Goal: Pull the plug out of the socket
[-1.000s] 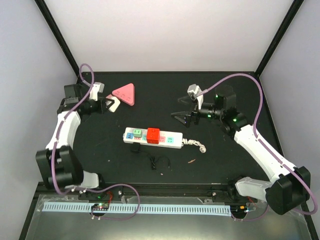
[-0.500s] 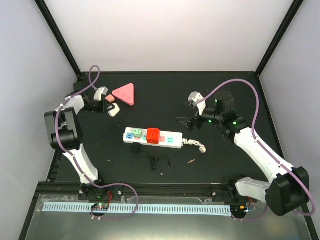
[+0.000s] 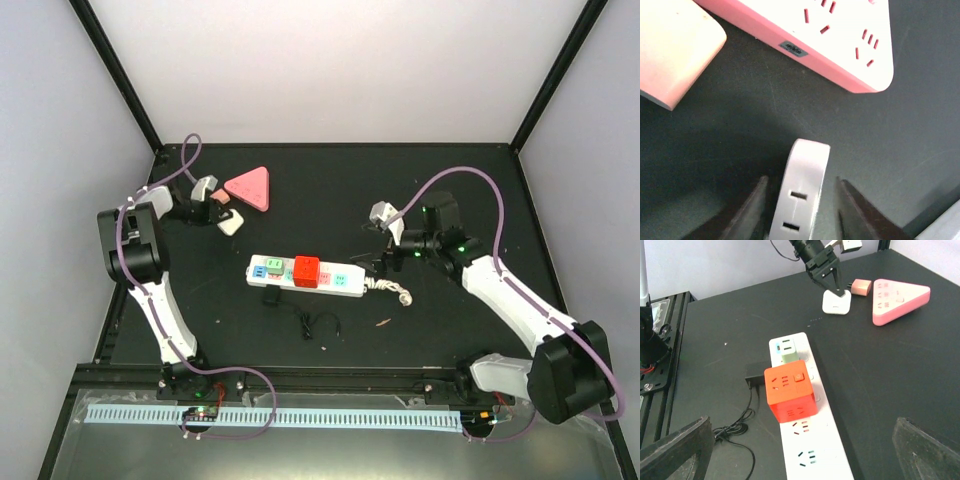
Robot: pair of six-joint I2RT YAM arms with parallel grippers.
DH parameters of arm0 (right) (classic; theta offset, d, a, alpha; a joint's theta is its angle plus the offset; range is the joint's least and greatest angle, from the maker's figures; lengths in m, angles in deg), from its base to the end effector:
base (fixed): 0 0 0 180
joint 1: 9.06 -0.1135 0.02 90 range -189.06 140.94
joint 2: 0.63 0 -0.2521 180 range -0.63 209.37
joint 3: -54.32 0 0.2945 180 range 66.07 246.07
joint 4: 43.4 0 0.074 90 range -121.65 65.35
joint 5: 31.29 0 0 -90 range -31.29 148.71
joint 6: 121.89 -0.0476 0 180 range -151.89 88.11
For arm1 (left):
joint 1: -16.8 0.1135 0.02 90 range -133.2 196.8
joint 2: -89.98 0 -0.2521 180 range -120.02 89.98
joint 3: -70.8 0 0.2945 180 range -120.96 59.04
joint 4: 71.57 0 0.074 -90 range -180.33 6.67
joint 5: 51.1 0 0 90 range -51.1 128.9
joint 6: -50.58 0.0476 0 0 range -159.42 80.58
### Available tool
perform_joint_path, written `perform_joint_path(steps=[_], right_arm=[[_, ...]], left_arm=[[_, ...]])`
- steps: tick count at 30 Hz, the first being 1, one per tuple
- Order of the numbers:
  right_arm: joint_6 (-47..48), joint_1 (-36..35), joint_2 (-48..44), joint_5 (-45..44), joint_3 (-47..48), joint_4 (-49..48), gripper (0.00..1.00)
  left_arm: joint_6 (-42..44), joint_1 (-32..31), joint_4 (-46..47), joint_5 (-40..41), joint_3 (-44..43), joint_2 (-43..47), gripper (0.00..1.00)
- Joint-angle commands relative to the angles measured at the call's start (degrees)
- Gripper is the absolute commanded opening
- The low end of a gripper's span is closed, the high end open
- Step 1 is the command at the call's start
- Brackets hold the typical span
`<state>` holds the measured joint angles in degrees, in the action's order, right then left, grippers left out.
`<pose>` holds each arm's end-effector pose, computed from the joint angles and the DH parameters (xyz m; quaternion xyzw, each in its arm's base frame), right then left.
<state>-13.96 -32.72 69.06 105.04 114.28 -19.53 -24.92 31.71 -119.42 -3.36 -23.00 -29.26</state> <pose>0.2717 0.1567 0.2410 -0.4614 0.6915 0.3680 0.4166 0.4339 0.0824 0.1024 0.0491 0.9230 -0.3106 0.2216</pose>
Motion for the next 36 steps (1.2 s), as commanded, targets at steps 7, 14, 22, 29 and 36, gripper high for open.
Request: perform_joint_path(steps=[7,14,22,29,36], right_arm=[[8.2,-1.5,2.7,0.1,-2.9,-3.0,1.00],[13.3,-4.4,5.9,-2.6,-3.2,-3.4,1.00],[16.5,-5.9,10.3,-2.4,-1.3,-2.4,1.00],[21.3,-8.0,13.0,-6.7,0.3,-0.3,1.00],[20.7,-8.1,14.1,-8.4,2.0,3.1,1.00]], left_arm=[[2.5,0.2,-3.8,5.8,-3.3,2.8,0.71],[10.6,-1.3,-7.2,8.5,-2.6,12.0,0.99],[28.5,-6.3,-15.1,6.9,0.7,23.8,0.99],[52.1,-14.6,-23.6,0.0,7.9,32.5,0.99],[61.2,-26.9,-23.1,0.9,12.7,33.6,0.99]])
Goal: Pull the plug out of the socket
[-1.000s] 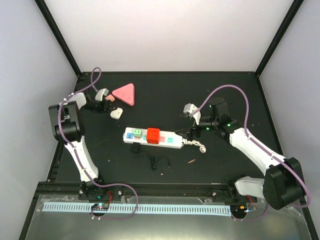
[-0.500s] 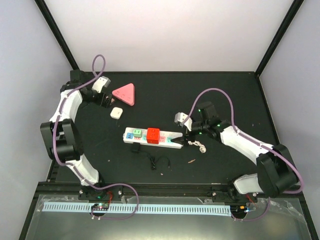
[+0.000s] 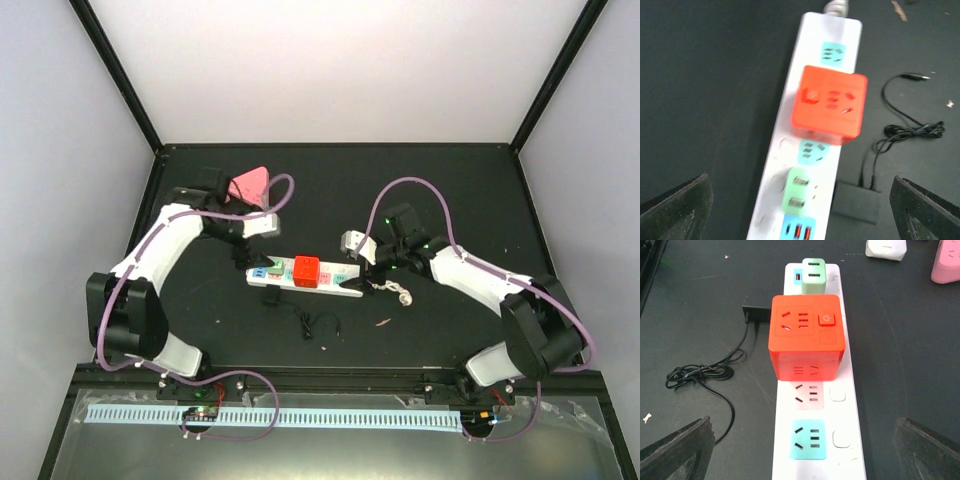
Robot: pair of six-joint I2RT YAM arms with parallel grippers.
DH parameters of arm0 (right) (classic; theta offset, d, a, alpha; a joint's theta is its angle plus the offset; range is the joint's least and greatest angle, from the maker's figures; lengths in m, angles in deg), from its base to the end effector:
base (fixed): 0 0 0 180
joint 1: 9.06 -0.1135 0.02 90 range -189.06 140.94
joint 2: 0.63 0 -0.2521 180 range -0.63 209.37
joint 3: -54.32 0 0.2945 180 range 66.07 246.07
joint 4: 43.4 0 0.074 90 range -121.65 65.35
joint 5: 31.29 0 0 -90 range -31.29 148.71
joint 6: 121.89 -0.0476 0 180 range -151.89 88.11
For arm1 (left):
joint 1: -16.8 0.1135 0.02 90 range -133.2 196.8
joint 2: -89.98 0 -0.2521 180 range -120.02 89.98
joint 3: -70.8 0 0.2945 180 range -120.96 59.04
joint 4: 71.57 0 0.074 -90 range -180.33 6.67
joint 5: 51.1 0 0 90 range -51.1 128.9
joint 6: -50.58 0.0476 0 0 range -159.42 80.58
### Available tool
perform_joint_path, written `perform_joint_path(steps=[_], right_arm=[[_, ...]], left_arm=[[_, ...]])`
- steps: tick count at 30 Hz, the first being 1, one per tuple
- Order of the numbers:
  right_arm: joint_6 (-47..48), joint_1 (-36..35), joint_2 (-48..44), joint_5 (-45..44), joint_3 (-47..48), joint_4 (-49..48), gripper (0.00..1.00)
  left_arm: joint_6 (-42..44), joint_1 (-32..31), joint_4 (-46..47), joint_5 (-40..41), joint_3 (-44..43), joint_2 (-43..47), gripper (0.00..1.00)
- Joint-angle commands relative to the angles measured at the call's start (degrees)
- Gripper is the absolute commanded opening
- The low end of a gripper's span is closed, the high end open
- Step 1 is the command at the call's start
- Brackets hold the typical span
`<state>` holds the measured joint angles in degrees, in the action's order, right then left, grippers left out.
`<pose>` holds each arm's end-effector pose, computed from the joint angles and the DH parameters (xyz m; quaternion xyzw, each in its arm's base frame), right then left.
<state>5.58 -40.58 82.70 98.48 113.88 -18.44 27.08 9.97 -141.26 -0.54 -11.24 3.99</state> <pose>0.2681 0.2001 0.1621 -0.5972 0.6574 0.3007 0.3475 0.3214 -0.0690 0.2384 0.5949 0.7187 -0.2231 0.2823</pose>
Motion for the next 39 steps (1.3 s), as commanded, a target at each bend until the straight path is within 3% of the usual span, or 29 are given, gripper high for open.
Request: perform_joint_path(steps=[1,8,13,22,26,31,39], right_arm=[[0.8,-0.2,0.3,-1.8,2.2,2.2,1.00],[-5.0,-0.6,-1.8,-0.4,-0.5,-0.9,1.00],[-12.7,-1.3,-2.4,-1.7,-6.3,-14.1,1.00],[-12.3,-2.8,3.2,-6.6,-11.1,-27.8,1.00],[-9.0,-2.8,4.7,-6.3,-10.7,-27.4,1.00],[-6.4,-2.8,8.0,-5.9,-9.5,-26.4,1.00],[-4.1,-3.0,10.8,-5.5,-8.6,-26.7,1.00]], left_arm=[[9.2,-6.6,-0.5,-1.6,1.0,-0.2,0.99],[8.3,-15.6,3.8,3.3,0.4,-5.8,0.99],[7.0,-18.3,7.1,5.8,1.0,-7.8,0.99],[3.8,-20.8,13.1,10.4,2.7,-9.7,0.98],[3.4,-21.8,11.7,12.6,1.3,-11.6,0.85],[4.2,-22.3,11.0,12.8,1.5,-11.8,0.61],[7.1,-22.4,10.7,10.7,4.5,-8.9,0.43]])
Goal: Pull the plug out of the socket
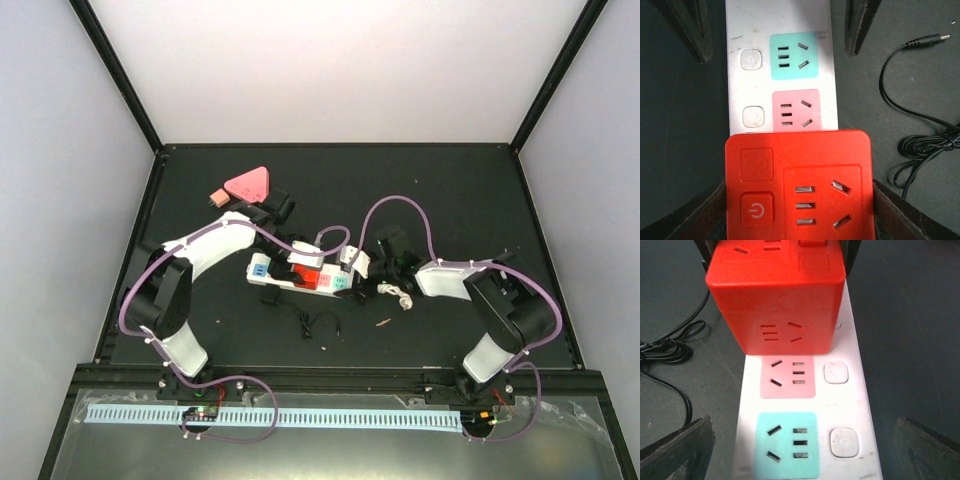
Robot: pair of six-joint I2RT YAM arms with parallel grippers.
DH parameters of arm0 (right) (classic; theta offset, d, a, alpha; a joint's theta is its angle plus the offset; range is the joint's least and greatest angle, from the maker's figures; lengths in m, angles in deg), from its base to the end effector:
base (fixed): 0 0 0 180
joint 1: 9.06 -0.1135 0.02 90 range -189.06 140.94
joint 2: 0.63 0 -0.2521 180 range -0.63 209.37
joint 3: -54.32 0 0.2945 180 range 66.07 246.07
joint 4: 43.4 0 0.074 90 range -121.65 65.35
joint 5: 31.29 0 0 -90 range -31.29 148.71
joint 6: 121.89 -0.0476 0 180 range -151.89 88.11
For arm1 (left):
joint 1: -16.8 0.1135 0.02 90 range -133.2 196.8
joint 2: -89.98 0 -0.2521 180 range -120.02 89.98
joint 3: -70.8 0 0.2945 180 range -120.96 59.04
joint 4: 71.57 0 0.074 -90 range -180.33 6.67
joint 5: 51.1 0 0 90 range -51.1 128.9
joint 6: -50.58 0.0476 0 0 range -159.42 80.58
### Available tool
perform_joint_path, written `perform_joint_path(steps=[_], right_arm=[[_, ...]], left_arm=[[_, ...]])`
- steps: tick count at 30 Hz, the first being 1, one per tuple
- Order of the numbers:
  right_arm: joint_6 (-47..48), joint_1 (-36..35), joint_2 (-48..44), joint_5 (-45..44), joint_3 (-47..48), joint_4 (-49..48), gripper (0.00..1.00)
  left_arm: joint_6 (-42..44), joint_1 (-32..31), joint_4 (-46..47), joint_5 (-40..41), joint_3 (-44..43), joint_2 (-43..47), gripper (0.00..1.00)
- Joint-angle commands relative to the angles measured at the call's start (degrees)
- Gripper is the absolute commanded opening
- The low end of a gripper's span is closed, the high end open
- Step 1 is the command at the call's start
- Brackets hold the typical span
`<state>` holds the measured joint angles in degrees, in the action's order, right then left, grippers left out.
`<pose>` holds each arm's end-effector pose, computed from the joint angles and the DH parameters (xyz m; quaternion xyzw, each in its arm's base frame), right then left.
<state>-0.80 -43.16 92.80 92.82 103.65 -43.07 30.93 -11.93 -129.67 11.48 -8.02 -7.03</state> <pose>0.2563 0.2057 0.0808 -0.5705 0.6814 0.2800 0.3630 0.3035 -0.1914 0.1588 0.7523 0.6044 -0.1788 0.1920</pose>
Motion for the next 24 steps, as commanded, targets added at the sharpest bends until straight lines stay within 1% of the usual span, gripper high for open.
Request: perform_joint_path(steps=[1,3,7,18,21,24], right_arm=[[2.3,-0.6,0.7,0.6,1.6,-1.7,1.00],[2.6,-1.6,0.6,0.5,1.5,-1.5,1.00],[4.3,-4.2,1.8,-1.5,1.8,-1.2,1.00],[3.5,-5.2,5.5,-4.6,3.7,-1.2,0.99],[3.8,-5.2,6.6,-4.9,4.2,-0.3,0.94],[4.3,-5.3,6.7,-5.1,4.3,0.2,0.83]], left_arm=[[3.3,-0.5,-1.3,-1.7,1.3,2.2,0.41],[3.6,-0.6,-2.6,-3.1,1.0,2.3,0.39],[4.7,-0.6,-4.1,-5.7,1.0,2.3,0.38],[4.4,-0.6,-3.9,-5.5,1.7,2.4,0.37],[3.7,-0.6,-3.5,-5.6,1.6,2.5,0.38],[3.5,-0.6,-3.5,-5.6,1.6,2.5,0.37]])
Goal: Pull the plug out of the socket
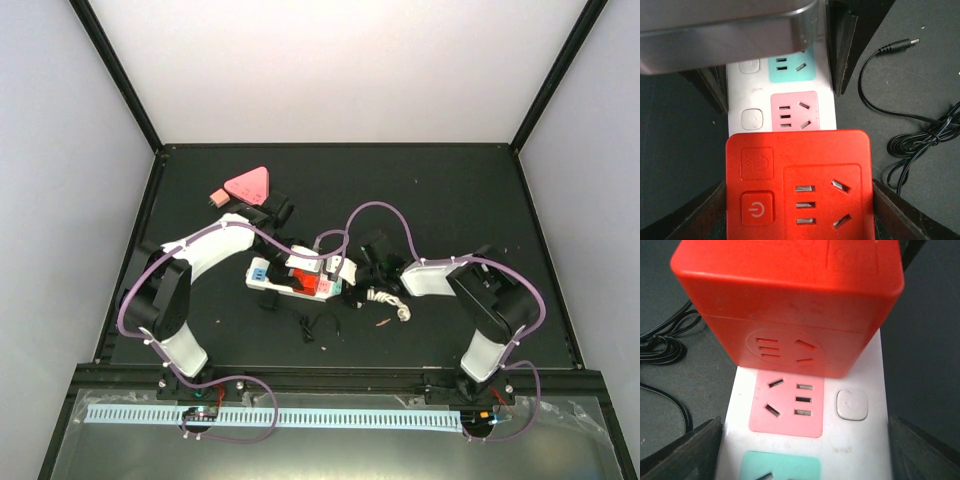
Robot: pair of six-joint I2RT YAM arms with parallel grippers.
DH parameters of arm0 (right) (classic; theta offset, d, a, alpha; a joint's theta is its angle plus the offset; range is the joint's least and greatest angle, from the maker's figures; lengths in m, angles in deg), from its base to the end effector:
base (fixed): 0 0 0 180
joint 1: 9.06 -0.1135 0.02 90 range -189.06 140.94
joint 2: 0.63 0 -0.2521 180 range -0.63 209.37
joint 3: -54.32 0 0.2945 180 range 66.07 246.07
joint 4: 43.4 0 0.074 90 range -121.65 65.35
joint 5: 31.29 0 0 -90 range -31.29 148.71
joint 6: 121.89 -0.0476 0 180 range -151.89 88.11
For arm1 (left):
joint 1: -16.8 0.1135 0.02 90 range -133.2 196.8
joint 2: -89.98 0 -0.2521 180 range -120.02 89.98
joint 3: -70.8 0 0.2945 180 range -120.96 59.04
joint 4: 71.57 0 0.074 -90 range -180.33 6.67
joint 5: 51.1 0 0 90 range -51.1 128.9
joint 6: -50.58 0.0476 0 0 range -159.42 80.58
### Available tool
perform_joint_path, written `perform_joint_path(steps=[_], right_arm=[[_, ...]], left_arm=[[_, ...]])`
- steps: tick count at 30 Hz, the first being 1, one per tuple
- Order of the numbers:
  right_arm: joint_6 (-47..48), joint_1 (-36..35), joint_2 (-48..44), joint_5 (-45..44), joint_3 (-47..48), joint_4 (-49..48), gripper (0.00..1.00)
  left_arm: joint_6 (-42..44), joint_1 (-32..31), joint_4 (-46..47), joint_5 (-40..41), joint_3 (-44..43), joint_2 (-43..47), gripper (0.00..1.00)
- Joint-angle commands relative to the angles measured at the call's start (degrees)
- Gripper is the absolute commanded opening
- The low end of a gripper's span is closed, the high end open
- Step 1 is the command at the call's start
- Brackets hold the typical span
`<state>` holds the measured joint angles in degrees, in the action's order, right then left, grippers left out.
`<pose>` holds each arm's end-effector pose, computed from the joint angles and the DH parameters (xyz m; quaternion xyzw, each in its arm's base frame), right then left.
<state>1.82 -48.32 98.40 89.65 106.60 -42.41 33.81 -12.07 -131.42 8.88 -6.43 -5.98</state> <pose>0.2467 0.2332 0.0630 -0.6118 0.6656 0.2653 0.3350 0.2932 -0.1888 0.1567 0.7636 0.5841 -0.2024 0.1863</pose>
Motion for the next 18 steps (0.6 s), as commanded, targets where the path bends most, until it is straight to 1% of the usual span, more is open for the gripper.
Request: perform_joint_path(steps=[1,7,13,14,18], right_arm=[[1.7,-0.1,1.1,-1.9,1.4,-0.4,0.79],[1.6,0.0,1.7,-2.2,1.9,0.4,0.59],[1.9,0.0,2.5,-2.0,3.1,2.5,0.41],[1.9,0.0,2.8,-2.1,3.4,2.8,0.37],[1.8,0.0,3.6,-2.4,4.4,4.1,0.26]], left_arm=[[0.4,-0.4,-1.6,-3.1,-0.1,1.6,0.37],[-1.5,-0.2,-1.9,-4.7,-0.8,2.6,0.33],[-3.6,0.7,-3.2,-7.8,-2.4,3.5,0.30],[-3.8,0.9,-3.6,-8.4,-2.8,3.5,0.29],[-3.7,1.6,-4.5,-9.8,-3.7,3.6,0.28]])
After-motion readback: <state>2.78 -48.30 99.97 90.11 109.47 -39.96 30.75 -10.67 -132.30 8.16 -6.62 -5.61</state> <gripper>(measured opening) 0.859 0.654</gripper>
